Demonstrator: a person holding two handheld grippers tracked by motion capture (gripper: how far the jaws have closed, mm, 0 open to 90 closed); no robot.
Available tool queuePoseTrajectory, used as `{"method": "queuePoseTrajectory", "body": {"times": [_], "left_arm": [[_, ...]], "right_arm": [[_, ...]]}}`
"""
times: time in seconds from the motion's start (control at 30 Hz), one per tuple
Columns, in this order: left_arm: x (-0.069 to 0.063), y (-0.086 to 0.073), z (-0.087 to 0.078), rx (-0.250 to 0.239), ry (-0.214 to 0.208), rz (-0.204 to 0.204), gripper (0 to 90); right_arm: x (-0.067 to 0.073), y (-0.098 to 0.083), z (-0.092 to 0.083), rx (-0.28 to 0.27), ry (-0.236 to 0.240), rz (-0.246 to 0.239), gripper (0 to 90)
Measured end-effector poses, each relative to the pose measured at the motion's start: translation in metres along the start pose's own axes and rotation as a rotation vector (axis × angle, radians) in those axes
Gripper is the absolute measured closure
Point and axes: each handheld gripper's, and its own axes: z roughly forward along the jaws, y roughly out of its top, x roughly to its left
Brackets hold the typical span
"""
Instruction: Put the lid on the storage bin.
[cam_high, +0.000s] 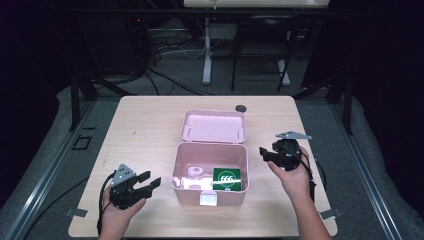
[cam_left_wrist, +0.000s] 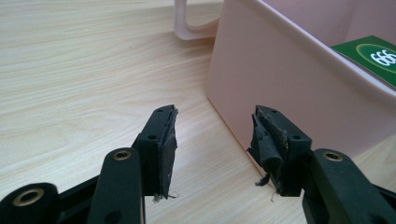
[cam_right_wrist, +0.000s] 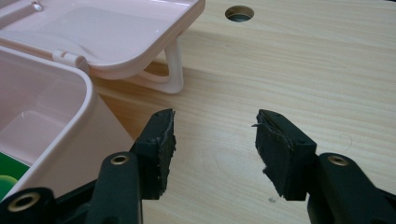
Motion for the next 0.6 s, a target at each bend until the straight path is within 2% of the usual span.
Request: {"method": "queuePoseTrajectory", "body": {"times": [0.2,0.23,0.3,0.33,0.5,0.53,0.6], "left_arm": [[-0.0011,-0.0006,0.0026,-0.002,-0.013,-0.004,50.8],[-0.0014,-0.0008,0.0030,-0.001,-0.016,-0.006,50.9],[-0.0018,-0.0009,0.0038,0.003,-0.016,-0.001,51.0],[-0.0024,-0.0009,0.0047,-0.002,-0.015,-0.002,51.2],[-0.0027,-0.0003,0.0041,-0.008,-0.017,-0.001,51.2],[-0.0025,-0.0001,0.0036,-0.009,-0.016,-0.001,51.2],[-0.0029,0.0007,0.0024,-0.015,-0.017,-0.008,51.3]], "right_arm": [[0.0018,-0.0021,0.0018,-0.013,0.000,-0.003,45.3],[0.0019,-0.0018,0.0008,0.004,0.002,-0.005,45.2],[0.0023,-0.0030,0.0031,-0.011,0.005,-0.012,44.7],[0.0027,-0.0035,0.0028,0.009,0.010,-0.013,44.6],[0.0047,-0.0048,0.0051,0.000,0.013,-0.018,44.3],[0.0052,-0.0043,0.0038,0.014,0.017,-0.018,44.2],[0.0071,-0.0044,0.0056,-0.002,0.030,-0.012,44.2]]}}
